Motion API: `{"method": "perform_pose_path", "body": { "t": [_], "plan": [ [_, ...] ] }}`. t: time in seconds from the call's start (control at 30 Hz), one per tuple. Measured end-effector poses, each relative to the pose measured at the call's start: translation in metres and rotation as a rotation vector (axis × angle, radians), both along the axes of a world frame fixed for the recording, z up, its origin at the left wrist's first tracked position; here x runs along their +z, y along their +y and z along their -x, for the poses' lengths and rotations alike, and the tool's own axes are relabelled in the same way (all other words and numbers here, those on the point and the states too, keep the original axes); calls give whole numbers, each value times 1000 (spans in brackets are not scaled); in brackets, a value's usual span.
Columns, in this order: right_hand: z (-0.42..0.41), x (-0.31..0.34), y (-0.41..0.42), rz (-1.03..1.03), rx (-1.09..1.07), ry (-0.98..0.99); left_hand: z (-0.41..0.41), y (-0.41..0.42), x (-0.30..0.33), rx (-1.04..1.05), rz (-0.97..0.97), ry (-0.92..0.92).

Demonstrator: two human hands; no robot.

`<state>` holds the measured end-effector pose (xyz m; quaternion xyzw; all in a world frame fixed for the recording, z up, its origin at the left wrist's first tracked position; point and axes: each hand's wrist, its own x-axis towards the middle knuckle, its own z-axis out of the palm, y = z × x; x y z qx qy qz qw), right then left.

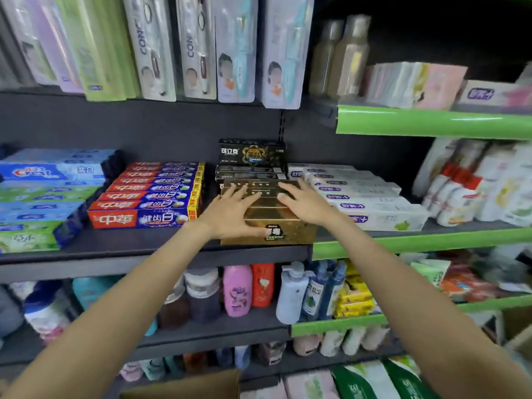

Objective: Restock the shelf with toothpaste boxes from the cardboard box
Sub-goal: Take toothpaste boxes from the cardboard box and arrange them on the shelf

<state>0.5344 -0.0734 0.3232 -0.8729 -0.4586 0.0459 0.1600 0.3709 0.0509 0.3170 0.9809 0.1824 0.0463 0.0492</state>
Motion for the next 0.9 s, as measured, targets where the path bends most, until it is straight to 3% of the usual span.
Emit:
{"method": "perform_pose_path", "body": {
  "t": [0.3,0.9],
  "plan": [
    [-13,2,14,68,-50,39,1,-10,1,23,42,-23],
    [-3,0,43,-72,51,23,9,17,-4,31,-46,-130]
  ]
}}
